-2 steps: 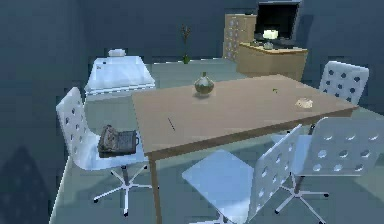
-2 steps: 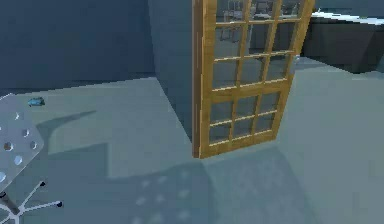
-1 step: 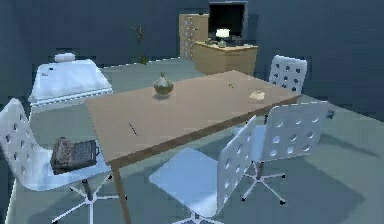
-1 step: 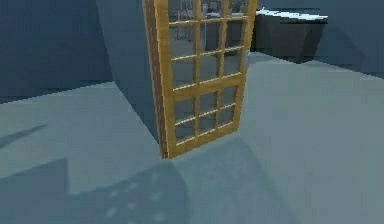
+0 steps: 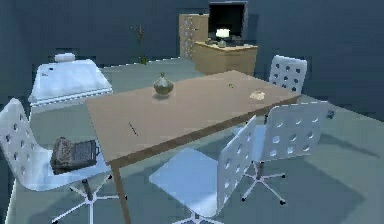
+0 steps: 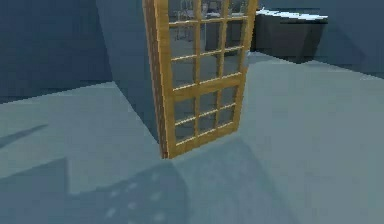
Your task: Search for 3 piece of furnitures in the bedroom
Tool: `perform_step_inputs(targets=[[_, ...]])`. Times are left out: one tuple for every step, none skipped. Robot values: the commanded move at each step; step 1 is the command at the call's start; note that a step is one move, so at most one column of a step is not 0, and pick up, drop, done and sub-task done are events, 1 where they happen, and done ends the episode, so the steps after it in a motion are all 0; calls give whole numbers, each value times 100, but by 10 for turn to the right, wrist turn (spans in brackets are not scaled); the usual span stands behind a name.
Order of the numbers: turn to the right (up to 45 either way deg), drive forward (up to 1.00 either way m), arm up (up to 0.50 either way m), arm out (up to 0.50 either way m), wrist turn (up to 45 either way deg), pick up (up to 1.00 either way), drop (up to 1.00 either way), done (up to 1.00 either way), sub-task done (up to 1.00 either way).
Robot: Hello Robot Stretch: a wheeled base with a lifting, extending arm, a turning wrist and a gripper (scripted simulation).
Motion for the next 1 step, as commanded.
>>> perform_step_inputs(targets=[[450, 0, 0, 0, 0, 0, 0, 0, 0]])
